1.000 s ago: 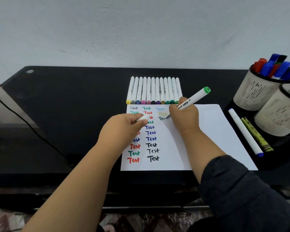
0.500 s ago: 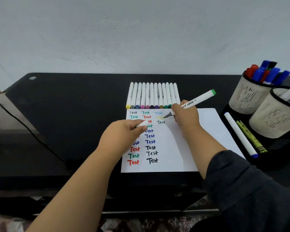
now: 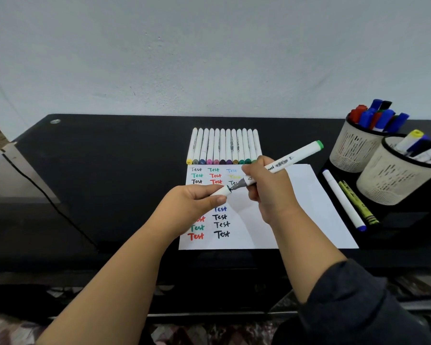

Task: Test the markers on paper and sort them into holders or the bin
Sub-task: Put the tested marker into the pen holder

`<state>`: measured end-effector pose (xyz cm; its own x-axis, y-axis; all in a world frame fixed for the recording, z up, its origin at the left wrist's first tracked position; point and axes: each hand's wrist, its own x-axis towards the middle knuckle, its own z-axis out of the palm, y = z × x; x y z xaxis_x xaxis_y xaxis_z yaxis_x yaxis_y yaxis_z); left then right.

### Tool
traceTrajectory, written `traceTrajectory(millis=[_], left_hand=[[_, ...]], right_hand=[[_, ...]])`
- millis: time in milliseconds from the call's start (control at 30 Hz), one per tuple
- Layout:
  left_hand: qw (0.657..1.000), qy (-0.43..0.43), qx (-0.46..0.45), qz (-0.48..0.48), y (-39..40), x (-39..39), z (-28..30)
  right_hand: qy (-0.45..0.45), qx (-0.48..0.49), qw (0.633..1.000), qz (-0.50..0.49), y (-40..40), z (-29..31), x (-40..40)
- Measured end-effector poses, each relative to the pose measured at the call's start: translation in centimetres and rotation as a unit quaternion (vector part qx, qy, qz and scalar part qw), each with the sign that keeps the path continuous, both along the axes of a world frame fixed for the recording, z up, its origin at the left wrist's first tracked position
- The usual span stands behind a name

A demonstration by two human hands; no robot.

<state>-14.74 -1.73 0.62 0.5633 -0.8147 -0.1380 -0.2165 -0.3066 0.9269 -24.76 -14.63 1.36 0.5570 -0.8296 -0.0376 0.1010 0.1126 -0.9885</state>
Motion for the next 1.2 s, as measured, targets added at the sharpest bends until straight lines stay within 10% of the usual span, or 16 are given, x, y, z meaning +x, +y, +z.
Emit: traceTrajectory(millis=[1200], left_hand=[[0.994, 0.100, -0.017, 0.032, -0.4, -0.6, 0.9]], right_hand=[[-0.008, 0.073, 0.997, 0.005, 1.8, -0.7, 0.7]])
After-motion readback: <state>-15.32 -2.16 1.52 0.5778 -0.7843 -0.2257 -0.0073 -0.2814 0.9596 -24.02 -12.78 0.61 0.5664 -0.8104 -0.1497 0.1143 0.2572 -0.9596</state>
